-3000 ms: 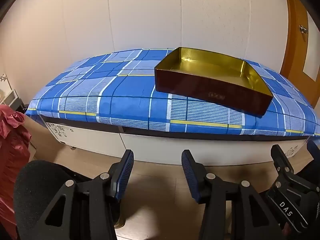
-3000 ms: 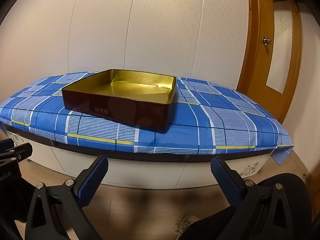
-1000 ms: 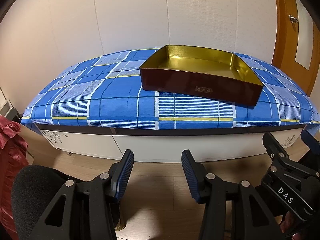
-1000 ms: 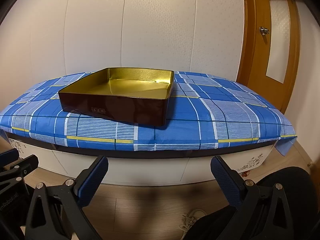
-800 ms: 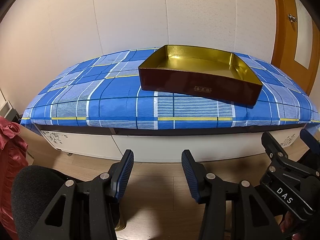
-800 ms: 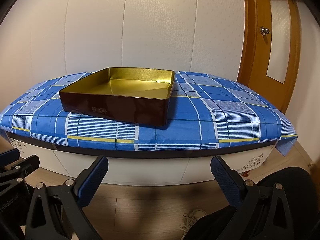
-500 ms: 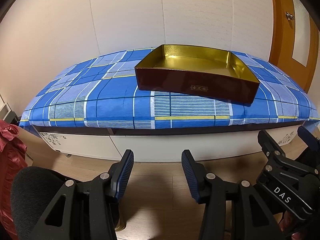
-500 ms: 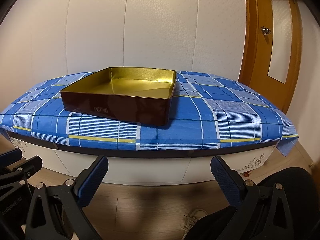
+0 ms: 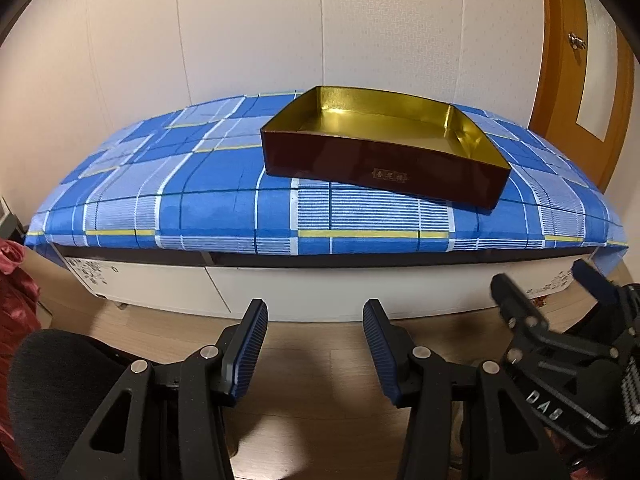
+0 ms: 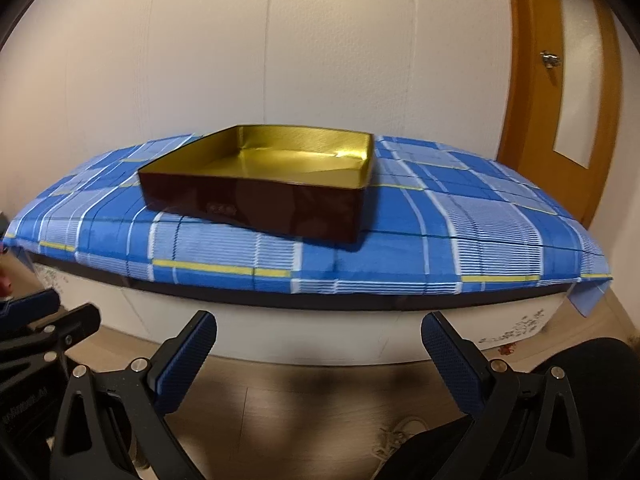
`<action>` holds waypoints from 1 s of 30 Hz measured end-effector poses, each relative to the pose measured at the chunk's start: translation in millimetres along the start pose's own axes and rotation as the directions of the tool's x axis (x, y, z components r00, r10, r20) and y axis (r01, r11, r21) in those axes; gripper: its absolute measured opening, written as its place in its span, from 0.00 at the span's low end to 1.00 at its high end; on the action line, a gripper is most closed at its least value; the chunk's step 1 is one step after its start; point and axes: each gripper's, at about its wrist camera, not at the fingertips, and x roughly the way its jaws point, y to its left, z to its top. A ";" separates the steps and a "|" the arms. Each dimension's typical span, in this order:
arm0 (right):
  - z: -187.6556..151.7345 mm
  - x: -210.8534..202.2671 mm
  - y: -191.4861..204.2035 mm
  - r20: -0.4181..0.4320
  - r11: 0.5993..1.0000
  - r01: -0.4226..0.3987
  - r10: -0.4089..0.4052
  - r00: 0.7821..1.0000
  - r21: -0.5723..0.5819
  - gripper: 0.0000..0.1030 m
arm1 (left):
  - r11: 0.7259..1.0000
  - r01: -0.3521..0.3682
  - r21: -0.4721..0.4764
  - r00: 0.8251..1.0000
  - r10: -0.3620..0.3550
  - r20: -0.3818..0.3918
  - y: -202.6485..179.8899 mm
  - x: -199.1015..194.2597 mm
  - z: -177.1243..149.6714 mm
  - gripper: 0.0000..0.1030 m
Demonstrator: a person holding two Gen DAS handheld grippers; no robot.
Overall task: Organize soft objects
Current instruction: 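Lower the right tool to the white drawer front under the bed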
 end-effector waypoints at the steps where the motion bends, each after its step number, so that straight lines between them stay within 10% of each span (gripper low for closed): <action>1: -0.6 0.4 1.8 -0.002 1.000 -0.005 0.005 1.000 -0.009 1.00 | 1.000 0.005 -0.006 1.000 -0.005 -0.005 0.7 0.8 0.0 0.49; 9: -7.8 18.7 3.7 -0.089 0.997 -0.061 0.057 0.994 -0.044 1.00 | 0.998 0.062 -0.016 0.998 -0.062 -0.026 6.7 6.4 -1.3 0.49; 14: -32.5 70.9 7.5 -0.356 0.987 -0.138 0.101 0.929 -0.080 1.00 | 0.972 0.234 -0.036 0.962 -0.237 -0.136 13.3 27.9 -10.6 0.49; 20: -60.7 120.9 31.8 -0.507 0.945 -0.202 0.045 0.861 -0.258 1.00 | 0.962 0.236 -0.135 0.935 -0.263 -0.236 25.4 48.2 -16.9 0.49; 23: -78.7 142.0 56.7 -0.512 0.834 -0.269 -0.019 0.859 -0.482 1.00 | 0.945 0.260 -0.199 0.925 -0.303 -0.230 37.6 52.8 -23.4 0.49; 27: -114.9 167.2 76.5 -0.394 0.522 -0.241 -0.204 0.896 -0.818 1.00 | 0.917 0.283 -0.282 0.913 -0.348 -0.214 56.7 57.5 -30.4 0.49; 30: -119.1 183.1 68.9 -0.349 0.443 -0.215 -0.248 0.904 -0.871 1.00 | 0.881 0.302 -0.365 0.890 -0.398 -0.223 70.8 66.7 -34.1 0.49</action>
